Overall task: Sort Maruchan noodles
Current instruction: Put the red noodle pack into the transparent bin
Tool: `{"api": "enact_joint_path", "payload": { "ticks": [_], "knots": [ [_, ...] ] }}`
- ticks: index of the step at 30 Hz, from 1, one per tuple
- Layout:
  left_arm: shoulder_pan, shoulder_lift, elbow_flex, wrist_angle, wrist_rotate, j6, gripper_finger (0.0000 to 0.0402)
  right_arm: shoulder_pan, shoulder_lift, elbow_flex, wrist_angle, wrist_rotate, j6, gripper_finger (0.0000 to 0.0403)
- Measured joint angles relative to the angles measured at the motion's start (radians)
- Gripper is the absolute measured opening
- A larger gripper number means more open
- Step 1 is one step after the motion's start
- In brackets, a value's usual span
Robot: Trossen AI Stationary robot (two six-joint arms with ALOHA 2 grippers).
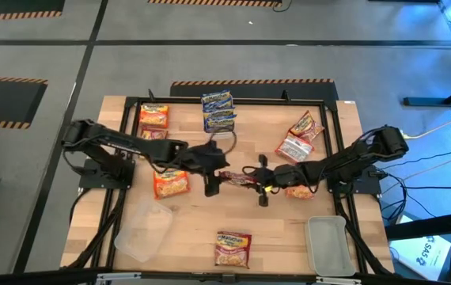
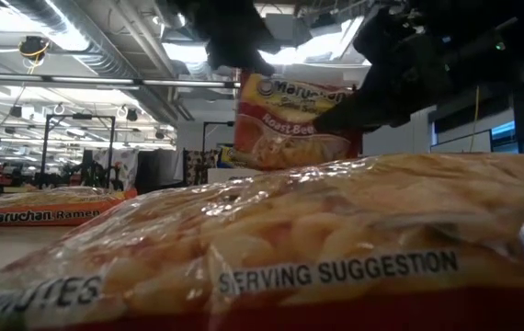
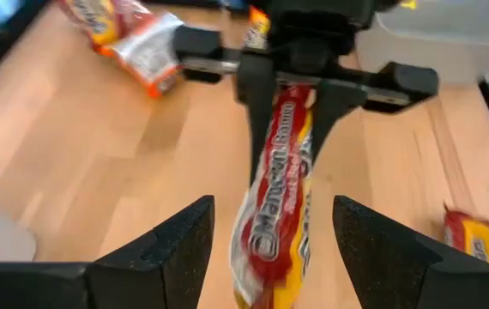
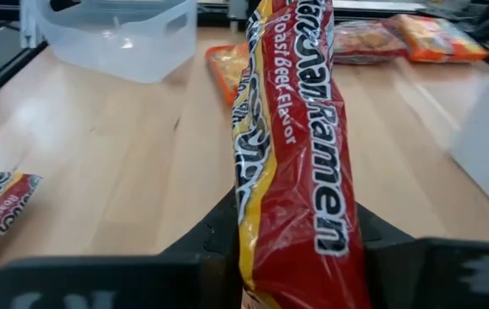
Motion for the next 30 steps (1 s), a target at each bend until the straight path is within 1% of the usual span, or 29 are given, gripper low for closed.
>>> {"api": "enact_joint_path", "payload": {
  "ticks": [5, 7, 10, 14, 17, 23, 25, 27, 30],
  "knots": [
    [0.013, 0.131, 0.185, -0.220, 0.069, 0.023, 0.0230, 0.000, 0.062, 0.091, -0.083, -0.012, -0.029, 0.0087],
    [0.022, 0.172, 0.253, -0.276, 0.107, 0.027, 0.0229, 0.000, 0.068, 0.118, -0.135, -0.013, -0.034, 0.0087],
    [0.031, 0.218, 0.310, -0.339, 0.151, 0.030, 0.0229, 0.000, 0.081, 0.155, -0.163, -0.018, -0.052, 0.0087],
    [0.040, 0.262, 0.328, -0.377, 0.194, 0.027, 0.0229, 0.000, 0.081, 0.176, -0.164, -0.026, -0.054, 0.0087],
    [0.042, 0.277, 0.329, -0.410, 0.191, 0.021, 0.0229, 0.000, 0.081, 0.187, -0.174, -0.027, -0.067, 0.0087],
    [0.040, 0.306, 0.331, -0.396, 0.210, 0.024, 0.0229, 0.000, 0.081, 0.198, -0.175, -0.034, -0.077, 0.0087],
    [0.040, 0.308, 0.328, -0.424, 0.215, 0.023, 0.0228, 0.000, 0.081, 0.198, -0.174, -0.034, -0.077, 0.0087],
    [0.039, 0.310, 0.328, -0.429, 0.215, 0.023, 0.0222, 0.000, 0.081, 0.198, -0.172, -0.034, -0.078, 0.0087],
    [0.038, 0.317, 0.328, -0.431, 0.209, 0.021, 0.0199, 0.000, 0.081, 0.198, -0.164, -0.040, -0.077, 0.0087]
  ]
}}
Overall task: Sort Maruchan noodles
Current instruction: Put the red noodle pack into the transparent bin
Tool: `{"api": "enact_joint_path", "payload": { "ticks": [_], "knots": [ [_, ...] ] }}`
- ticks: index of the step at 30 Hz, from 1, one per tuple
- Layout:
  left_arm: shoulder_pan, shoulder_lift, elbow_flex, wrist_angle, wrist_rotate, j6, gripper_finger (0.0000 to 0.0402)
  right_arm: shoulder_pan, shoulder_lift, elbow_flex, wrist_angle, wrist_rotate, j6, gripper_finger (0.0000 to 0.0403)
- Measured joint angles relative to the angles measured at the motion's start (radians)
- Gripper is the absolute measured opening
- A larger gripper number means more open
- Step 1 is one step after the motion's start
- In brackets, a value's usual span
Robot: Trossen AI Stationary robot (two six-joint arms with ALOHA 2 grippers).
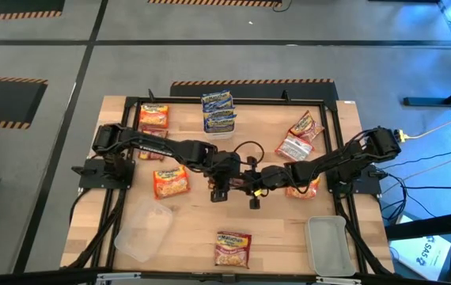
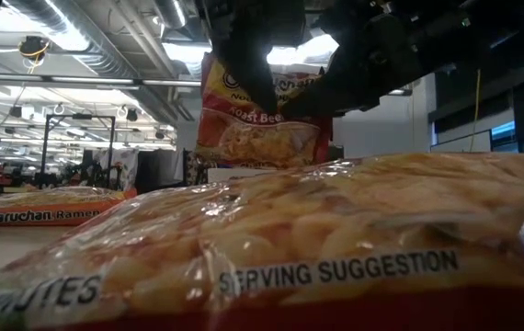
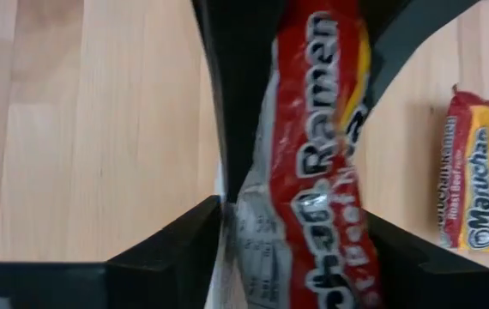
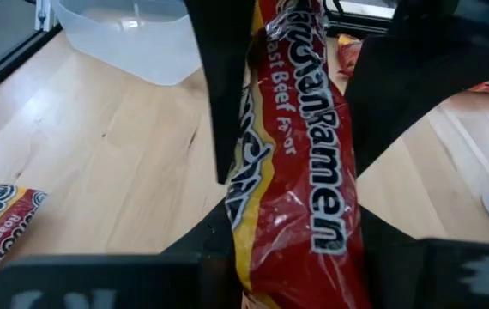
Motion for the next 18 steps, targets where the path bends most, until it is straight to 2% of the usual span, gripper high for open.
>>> {"api": "enact_joint_path", "payload": {
  "ticks": [3, 7, 11, 15, 18],
  "knots": [
    [0.000, 0.000, 0.000, -0.003, -0.007, 0.001, 0.0163, 0.000, 0.000, 0.000, 0.002, -0.001, 0.001, 0.0093],
    [-0.005, -0.002, 0.001, -0.014, -0.010, 0.009, 0.0118, 0.000, 0.000, -0.001, 0.014, 0.006, 0.016, 0.0128],
    [-0.018, -0.007, -0.002, -0.068, 0.014, 0.007, 0.0117, 0.000, -0.012, 0.000, -0.007, -0.012, 0.028, 0.0179],
    [-0.051, -0.043, -0.002, -0.123, -0.044, 0.005, 0.0117, 0.015, -0.066, 0.000, -0.083, -0.057, 0.071, 0.0217],
    [-0.089, -0.082, -0.002, -0.187, -0.095, 0.005, 0.0117, 0.047, -0.100, -0.001, -0.126, -0.025, 0.073, 0.0235]
  ]
}}
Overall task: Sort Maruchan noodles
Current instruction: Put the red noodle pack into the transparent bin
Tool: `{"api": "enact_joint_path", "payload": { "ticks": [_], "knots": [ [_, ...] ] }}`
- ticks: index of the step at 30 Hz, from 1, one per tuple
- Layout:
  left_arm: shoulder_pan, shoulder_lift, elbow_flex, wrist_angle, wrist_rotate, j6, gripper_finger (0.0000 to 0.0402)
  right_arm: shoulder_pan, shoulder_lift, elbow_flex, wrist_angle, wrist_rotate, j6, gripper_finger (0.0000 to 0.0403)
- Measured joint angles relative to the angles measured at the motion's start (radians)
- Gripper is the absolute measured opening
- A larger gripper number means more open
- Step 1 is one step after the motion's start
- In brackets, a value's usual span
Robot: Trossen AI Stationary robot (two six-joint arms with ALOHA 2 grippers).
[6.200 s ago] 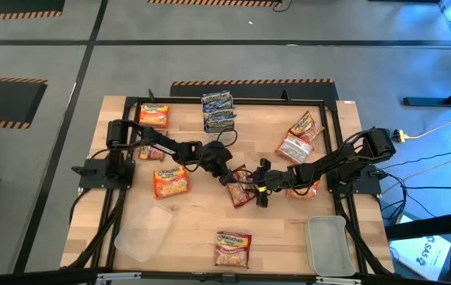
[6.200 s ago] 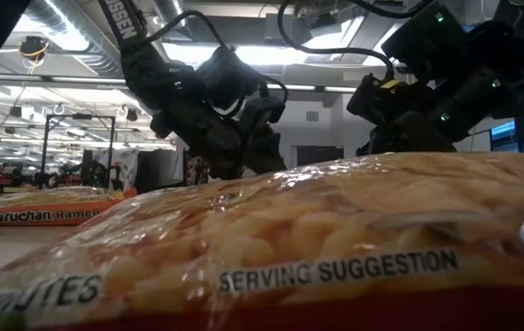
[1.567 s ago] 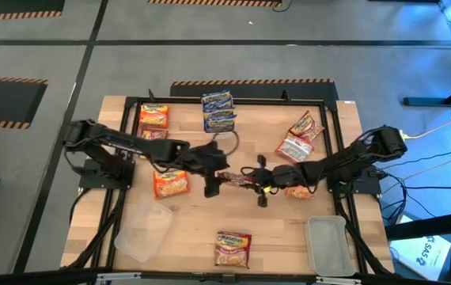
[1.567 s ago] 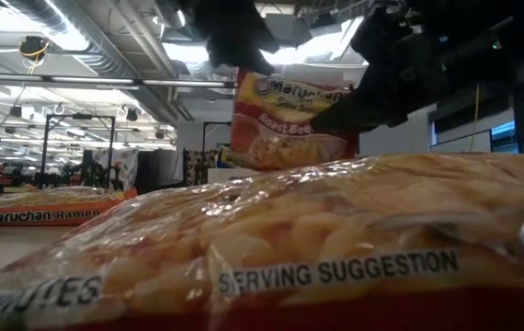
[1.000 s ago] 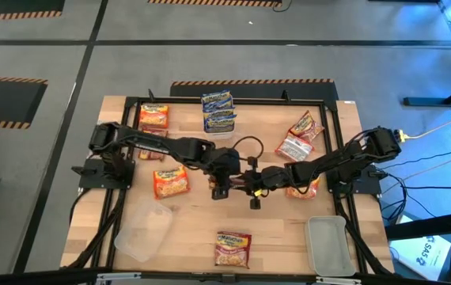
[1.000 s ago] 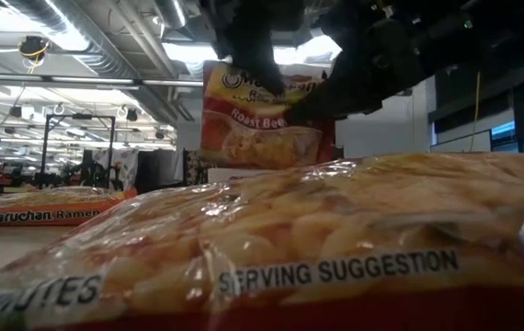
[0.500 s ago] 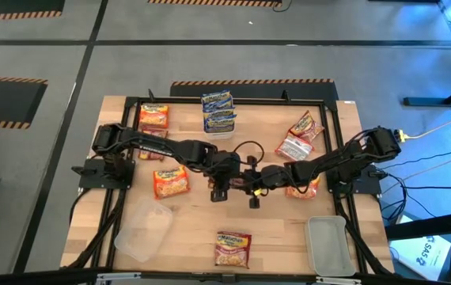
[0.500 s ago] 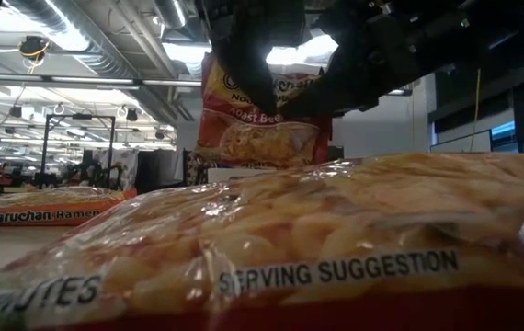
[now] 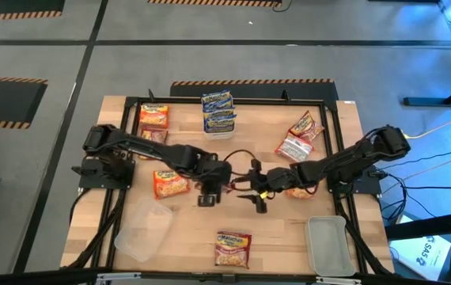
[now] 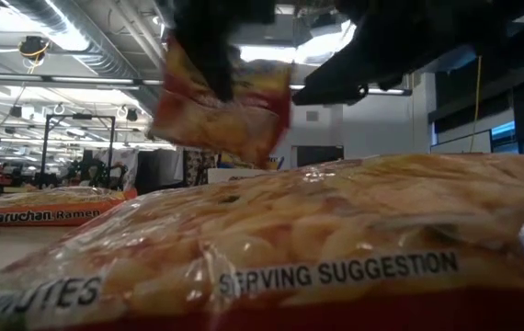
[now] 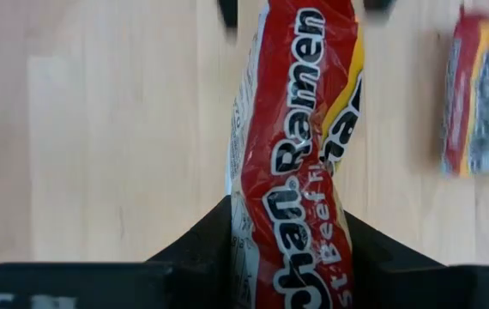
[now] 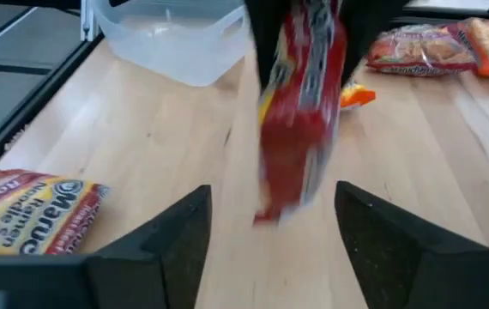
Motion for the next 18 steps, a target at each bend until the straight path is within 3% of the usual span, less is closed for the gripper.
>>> {"api": "enact_joint_path", "payload": {
  "ticks": [5, 10, 18],
  "knots": [
    [-0.082, -0.093, 0.001, -0.130, -0.016, -0.009, 0.0117, 0.053, -0.006, -0.009, 0.037, 0.033, 0.006, 0.0245],
    [-0.191, -0.183, 0.001, -0.214, -0.071, -0.099, 0.0117, 0.096, 0.074, -0.010, 0.180, 0.063, 0.037, 0.0239],
    [-0.393, -0.262, 0.001, -0.340, -0.116, -0.377, 0.0117, 0.143, 0.222, 0.004, 0.406, 0.094, 0.097, 0.0237]
  ]
}}
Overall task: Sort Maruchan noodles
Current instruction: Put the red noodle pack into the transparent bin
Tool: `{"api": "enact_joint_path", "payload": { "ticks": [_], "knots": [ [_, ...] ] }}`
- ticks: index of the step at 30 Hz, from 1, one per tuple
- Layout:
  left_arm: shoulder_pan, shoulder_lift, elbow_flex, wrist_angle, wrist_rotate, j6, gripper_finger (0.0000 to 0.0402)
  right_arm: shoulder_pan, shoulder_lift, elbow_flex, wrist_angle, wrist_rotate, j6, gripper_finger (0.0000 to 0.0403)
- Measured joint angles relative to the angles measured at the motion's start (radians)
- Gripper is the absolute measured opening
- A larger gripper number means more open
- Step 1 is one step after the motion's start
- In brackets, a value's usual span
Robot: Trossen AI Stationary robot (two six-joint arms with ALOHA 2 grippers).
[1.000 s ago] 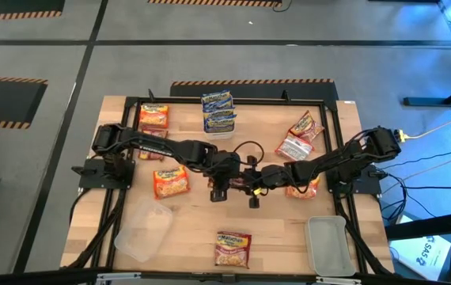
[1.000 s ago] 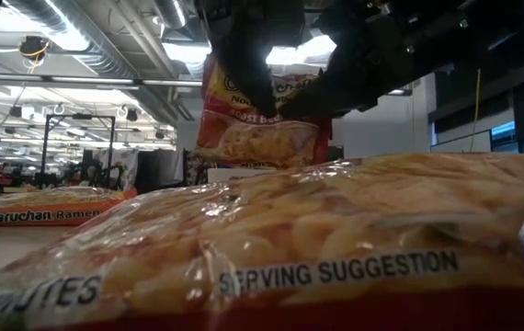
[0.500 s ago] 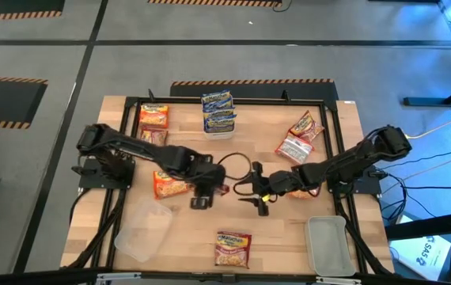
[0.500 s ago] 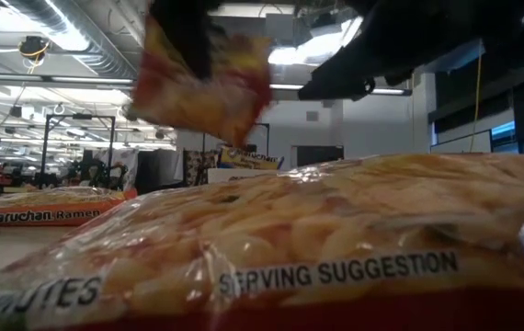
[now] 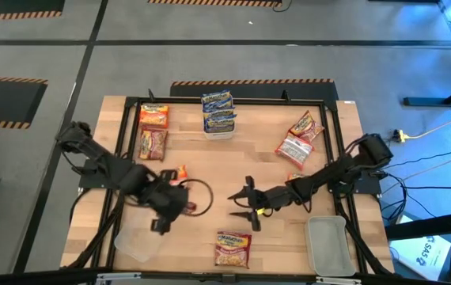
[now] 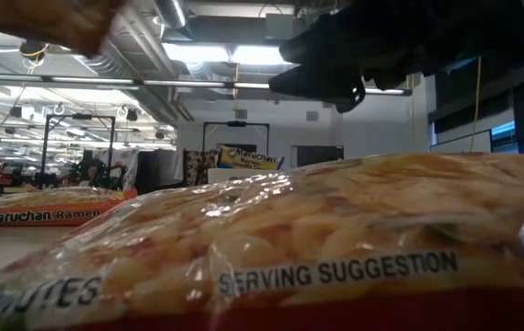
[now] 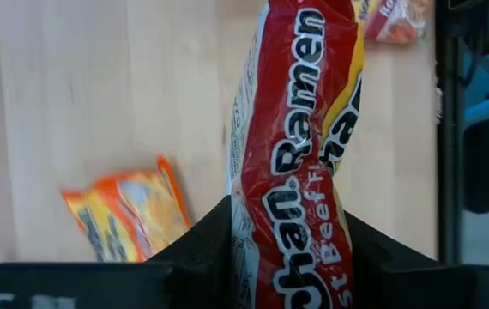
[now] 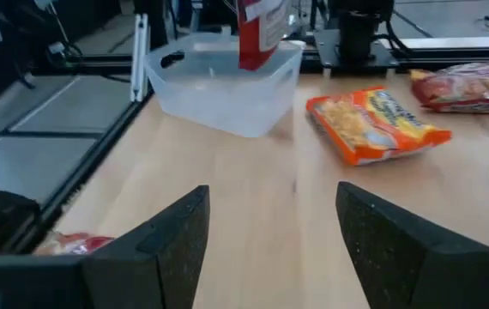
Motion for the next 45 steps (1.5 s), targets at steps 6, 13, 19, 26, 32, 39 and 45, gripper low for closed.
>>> {"api": "enact_joint_path", "payload": {
  "ticks": [6, 13, 19, 26, 32, 39, 45],
  "knots": [
    [-0.172, -0.011, -0.002, -0.060, -0.073, -0.177, 0.0117, 0.031, 0.115, 0.108, 0.039, 0.000, 0.027, 0.0237],
    [-0.354, -0.011, -0.109, -0.062, -0.087, -0.409, 0.0117, 0.033, 0.292, 0.345, -0.032, 0.000, 0.054, 0.0237],
    [-0.442, -0.010, -0.234, -0.027, -0.095, -0.499, 0.0117, 0.020, 0.446, 0.595, -0.199, 0.068, 0.052, 0.0237],
    [-0.443, -0.010, -0.334, 0.043, -0.129, -0.420, 0.0117, -0.018, 0.593, 0.796, -0.284, 0.074, 0.076, 0.0237],
    [-0.415, -0.010, -0.380, 0.110, -0.179, -0.304, 0.0117, -0.042, 0.647, 0.863, -0.269, 0.067, 0.097, 0.0237],
    [-0.385, -0.010, -0.381, 0.204, -0.210, -0.192, 0.0117, -0.056, 0.664, 0.872, -0.270, 0.068, 0.119, 0.0237],
    [-0.365, -0.010, -0.423, 0.292, -0.241, -0.144, 0.0117, -0.066, 0.664, 0.872, -0.283, 0.067, 0.119, 0.0237]
  ]
}}
